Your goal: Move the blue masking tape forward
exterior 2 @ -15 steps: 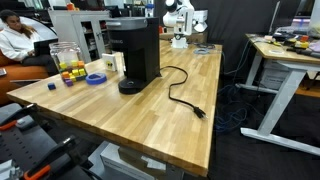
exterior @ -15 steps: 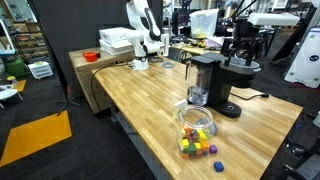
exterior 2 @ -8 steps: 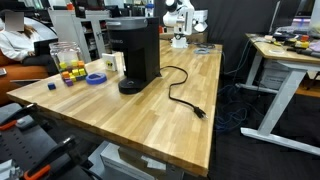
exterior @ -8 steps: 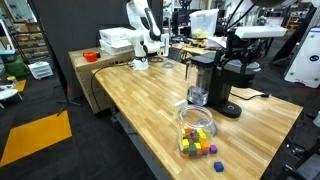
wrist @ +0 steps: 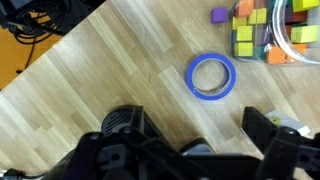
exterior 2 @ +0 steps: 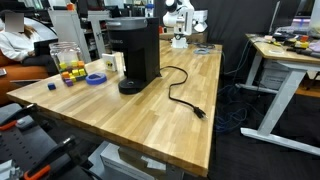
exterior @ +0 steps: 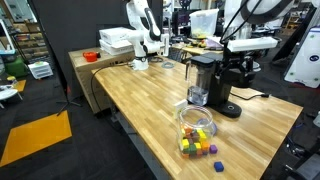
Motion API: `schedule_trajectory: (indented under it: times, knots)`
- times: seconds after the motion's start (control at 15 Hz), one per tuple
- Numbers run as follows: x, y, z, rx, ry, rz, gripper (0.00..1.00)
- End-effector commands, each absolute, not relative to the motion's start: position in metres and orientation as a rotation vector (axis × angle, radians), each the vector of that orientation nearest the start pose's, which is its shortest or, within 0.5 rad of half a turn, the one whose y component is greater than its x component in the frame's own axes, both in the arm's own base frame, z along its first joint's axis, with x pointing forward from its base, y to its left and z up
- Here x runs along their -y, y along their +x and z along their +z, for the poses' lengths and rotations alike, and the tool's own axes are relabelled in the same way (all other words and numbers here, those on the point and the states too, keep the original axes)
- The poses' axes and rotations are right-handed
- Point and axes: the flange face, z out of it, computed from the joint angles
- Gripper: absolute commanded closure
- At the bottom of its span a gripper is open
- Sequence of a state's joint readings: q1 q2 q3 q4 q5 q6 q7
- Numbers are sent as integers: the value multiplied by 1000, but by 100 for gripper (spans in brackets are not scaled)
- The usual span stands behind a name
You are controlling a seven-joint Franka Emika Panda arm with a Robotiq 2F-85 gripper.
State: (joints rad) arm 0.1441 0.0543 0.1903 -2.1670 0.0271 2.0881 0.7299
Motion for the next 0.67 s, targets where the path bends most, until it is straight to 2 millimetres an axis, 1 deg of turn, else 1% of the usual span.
schedule_trajectory:
  times: [0.0, 0.33, 0.47, 0.6]
  knots:
    - [-174, 499, 361, -646, -3107, 208, 0]
    - [-175, 500, 361, -652, -3097, 208, 0]
    - [-176, 502, 360, -672, -3027, 233, 0]
    - [-179, 501, 357, -761, -2932, 268, 0]
